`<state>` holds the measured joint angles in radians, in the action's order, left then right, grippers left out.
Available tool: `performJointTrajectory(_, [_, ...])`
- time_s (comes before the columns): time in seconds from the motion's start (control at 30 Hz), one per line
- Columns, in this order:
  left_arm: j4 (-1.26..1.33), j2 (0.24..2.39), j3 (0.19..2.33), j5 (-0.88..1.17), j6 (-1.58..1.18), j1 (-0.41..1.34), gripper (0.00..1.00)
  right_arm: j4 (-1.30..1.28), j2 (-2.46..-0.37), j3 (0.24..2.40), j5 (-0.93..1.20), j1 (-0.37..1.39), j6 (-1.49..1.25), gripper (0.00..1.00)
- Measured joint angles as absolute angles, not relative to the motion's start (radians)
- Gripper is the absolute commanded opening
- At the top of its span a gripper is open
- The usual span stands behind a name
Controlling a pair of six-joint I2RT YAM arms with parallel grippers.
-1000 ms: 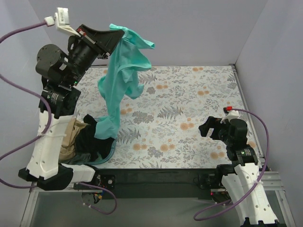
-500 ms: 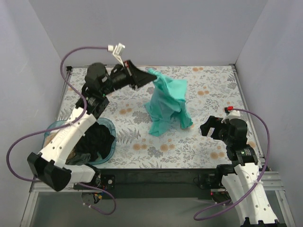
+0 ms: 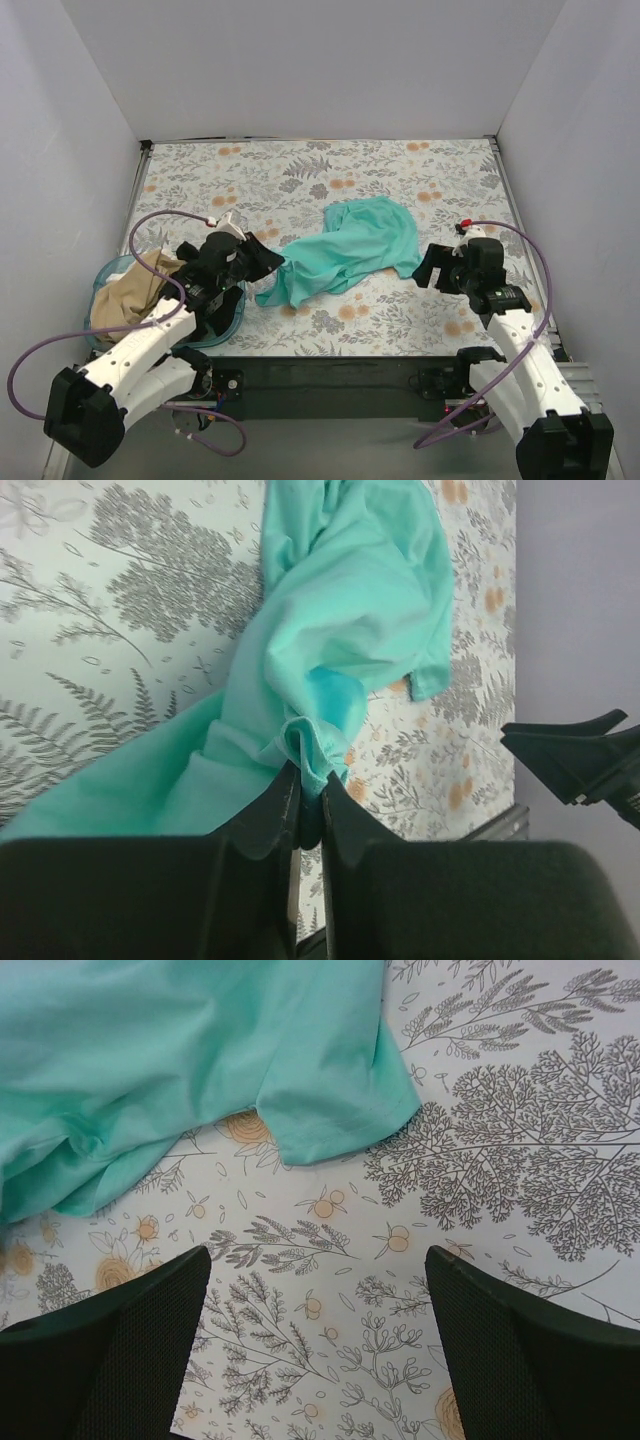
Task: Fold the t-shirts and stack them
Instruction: Move the tshirt to the center of the board, then flatten the tshirt out
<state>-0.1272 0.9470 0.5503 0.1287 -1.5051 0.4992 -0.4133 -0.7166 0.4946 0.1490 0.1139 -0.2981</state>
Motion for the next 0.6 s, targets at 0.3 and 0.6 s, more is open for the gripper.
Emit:
performJointTrajectory(0.3, [-0.358, 0.855, 0.575, -0.109, -1.585, 0.498, 0.87, -0.325, -0.953, 0.511, 0.066, 0.224, -0.315, 0.93])
performJointTrajectory(0.6, [-0.491, 0.862, 0.619, -0.096, -1.610, 0.511, 0.88, -0.289, -1.066, 0.570, -0.084, 0.256, -0.316, 0.94])
